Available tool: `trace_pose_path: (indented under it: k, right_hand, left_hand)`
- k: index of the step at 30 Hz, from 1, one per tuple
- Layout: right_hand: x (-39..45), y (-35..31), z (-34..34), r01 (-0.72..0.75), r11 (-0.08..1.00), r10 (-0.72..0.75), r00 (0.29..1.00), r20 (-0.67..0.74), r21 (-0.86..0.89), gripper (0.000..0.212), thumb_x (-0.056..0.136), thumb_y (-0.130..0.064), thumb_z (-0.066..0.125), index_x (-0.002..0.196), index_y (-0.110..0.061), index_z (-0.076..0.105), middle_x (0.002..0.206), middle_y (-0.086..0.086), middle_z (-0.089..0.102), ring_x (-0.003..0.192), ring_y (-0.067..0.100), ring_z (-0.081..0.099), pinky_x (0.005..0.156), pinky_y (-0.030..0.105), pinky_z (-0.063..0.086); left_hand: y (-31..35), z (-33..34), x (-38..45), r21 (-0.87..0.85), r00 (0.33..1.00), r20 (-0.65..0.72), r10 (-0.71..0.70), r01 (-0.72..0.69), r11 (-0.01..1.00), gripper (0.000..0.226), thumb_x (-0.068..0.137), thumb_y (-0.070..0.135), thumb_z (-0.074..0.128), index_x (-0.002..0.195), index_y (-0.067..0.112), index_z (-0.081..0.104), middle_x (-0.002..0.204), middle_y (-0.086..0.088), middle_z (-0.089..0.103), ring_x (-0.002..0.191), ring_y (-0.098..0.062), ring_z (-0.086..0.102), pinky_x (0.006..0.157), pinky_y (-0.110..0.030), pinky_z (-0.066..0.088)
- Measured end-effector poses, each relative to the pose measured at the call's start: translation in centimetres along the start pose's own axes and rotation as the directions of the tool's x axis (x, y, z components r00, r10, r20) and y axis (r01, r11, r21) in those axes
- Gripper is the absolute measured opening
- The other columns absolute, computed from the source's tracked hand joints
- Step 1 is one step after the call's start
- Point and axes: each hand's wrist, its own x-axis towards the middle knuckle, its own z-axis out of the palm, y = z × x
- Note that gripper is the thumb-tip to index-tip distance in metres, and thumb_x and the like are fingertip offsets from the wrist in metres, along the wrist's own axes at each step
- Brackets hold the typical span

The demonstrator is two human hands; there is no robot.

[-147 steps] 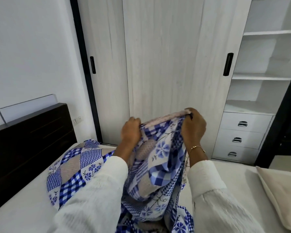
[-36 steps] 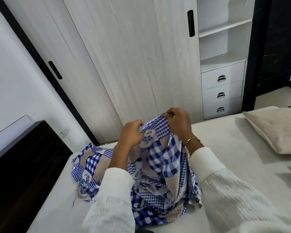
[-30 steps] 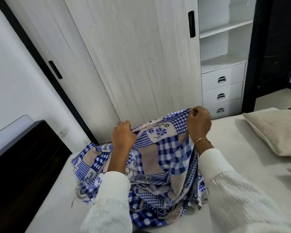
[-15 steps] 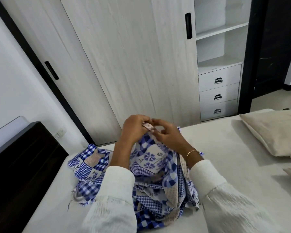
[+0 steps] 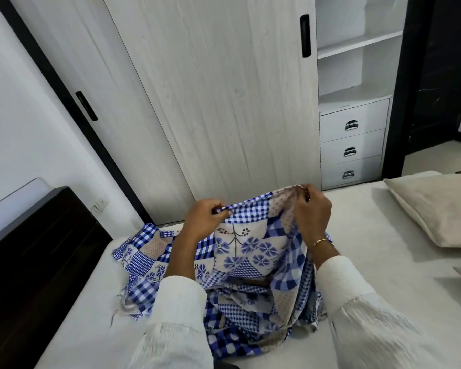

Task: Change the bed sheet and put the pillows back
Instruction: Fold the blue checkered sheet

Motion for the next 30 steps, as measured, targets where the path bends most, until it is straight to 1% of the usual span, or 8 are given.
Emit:
trace_pose_path:
  k: [9,13,15,17,22,24,27,30]
  right_hand:
    - [0.3,0.7,0.0,-0.090,0.992,0.106,0.973,0.206,-0.086,0.015,0.088,-0.013,0.057,0.101,-0.007,0.062,0.101,0.013,0.061,0.089,0.027,0.057,0.070,0.024,0.040]
    - [0.1,-0.9,-0.7,-0.322,0.933,0.198,0.832,0.518,0.160,0.022,0.085,-0.002,0.057,0.102,-0.010,0.046,0.080,0.004,0.052,0.072,0.017,0.051,0.057,0.021,0.041]
    - [-0.1,-1.6,-1.0,-0.364,0.911,0.167,0.757,0.632,0.194,0.024,0.082,0.006,0.053,0.099,-0.011,0.047,0.078,0.006,0.052,0.065,0.014,0.048,0.055,0.020,0.040]
    - [-0.2,-2.0,-1.2,-0.375,0.899,0.122,0.709,0.694,0.225,0.025,0.082,0.008,0.050,0.093,-0.014,0.047,0.078,0.007,0.053,0.065,0.014,0.049,0.055,0.019,0.042]
    - [0.0,-1.9,-1.9,-0.358,0.889,0.056,0.704,0.708,0.286,0.023,0.086,0.009,0.046,0.091,-0.013,0.043,0.080,0.008,0.050,0.069,0.015,0.049,0.061,0.023,0.042]
    - [0.3,-1.5,-2.2,-0.331,0.892,0.024,0.715,0.699,0.308,0.025,0.086,0.010,0.047,0.090,-0.015,0.044,0.080,0.007,0.049,0.070,0.015,0.048,0.063,0.022,0.043]
    - [0.7,-1.0,-2.6,-0.284,0.903,-0.016,0.726,0.687,0.322,0.028,0.085,0.009,0.055,0.088,-0.018,0.048,0.081,0.006,0.052,0.076,0.015,0.052,0.071,0.023,0.046]
    - [1.0,-0.4,-2.8,-0.247,0.923,0.010,0.780,0.625,0.294,0.023,0.085,0.000,0.062,0.087,-0.020,0.052,0.082,0.003,0.056,0.080,0.017,0.056,0.075,0.026,0.048]
  left_hand:
    - [1.5,2.2,0.4,-0.363,0.983,-0.152,-0.104,0.042,0.931,0.030,0.096,0.025,0.051,0.072,0.006,0.054,0.059,-0.005,0.042,0.052,-0.013,0.039,0.052,-0.025,0.030]
    - [3.3,2.8,1.0,-0.260,0.957,-0.274,-0.099,0.026,0.965,0.027,0.095,0.023,0.050,0.070,0.014,0.050,0.063,0.001,0.044,0.060,-0.017,0.041,0.056,-0.027,0.030]
    - [4.5,3.2,0.7,-0.256,0.990,-0.137,-0.043,0.007,0.967,0.006,0.091,0.016,0.056,0.097,0.015,0.058,0.081,0.002,0.053,0.070,-0.015,0.050,0.064,-0.025,0.040]
    - [5.3,3.8,0.2,-0.297,0.994,0.096,0.056,-0.025,0.955,0.028,0.087,0.008,0.059,0.111,0.020,0.057,0.088,0.001,0.054,0.073,-0.015,0.053,0.069,-0.026,0.045]
    - [5.3,5.4,0.0,-0.436,0.938,0.323,0.129,0.026,0.899,0.047,0.083,0.005,0.065,0.126,0.016,0.050,0.114,0.001,0.062,0.101,-0.010,0.059,0.092,-0.026,0.046]
    - [5.2,5.9,0.2,-0.400,0.933,0.348,0.095,0.056,0.915,0.046,0.081,0.014,0.071,0.123,0.015,0.053,0.105,-0.001,0.066,0.099,-0.013,0.061,0.090,-0.028,0.048]
    - [5.4,6.6,0.3,-0.277,0.961,0.247,0.125,-0.054,0.959,0.020,0.088,0.014,0.062,0.107,0.006,0.066,0.080,0.001,0.064,0.066,-0.002,0.056,0.065,-0.015,0.044]
    - [5.1,7.2,0.6,-0.136,0.979,0.088,0.182,-0.170,0.976,0.023,0.095,0.014,0.051,0.107,0.003,0.068,0.089,-0.013,0.069,0.071,-0.013,0.056,0.064,-0.022,0.038]
